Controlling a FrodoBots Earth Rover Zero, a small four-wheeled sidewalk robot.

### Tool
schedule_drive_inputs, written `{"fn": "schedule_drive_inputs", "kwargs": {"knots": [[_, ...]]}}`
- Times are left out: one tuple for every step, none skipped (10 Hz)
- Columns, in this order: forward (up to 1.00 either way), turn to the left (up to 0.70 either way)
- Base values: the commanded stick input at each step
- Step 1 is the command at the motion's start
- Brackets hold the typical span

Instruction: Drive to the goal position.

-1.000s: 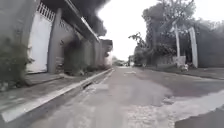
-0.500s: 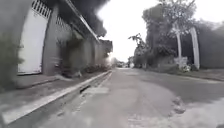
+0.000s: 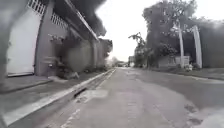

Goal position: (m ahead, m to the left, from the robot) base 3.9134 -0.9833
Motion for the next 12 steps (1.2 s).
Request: {"fn": "schedule_drive_inputs", "kwargs": {"knots": [[0.70,-0.35],[0.70,-0.35],[0.70,-0.35],[0.70,-0.35],[0.70,-0.35],[0.70,-0.35],[0.70,-0.35],[0.70,-0.35],[0.70,-0.34],[0.70,-0.16],[0.70,0.00],[0.70,0.00]]}}
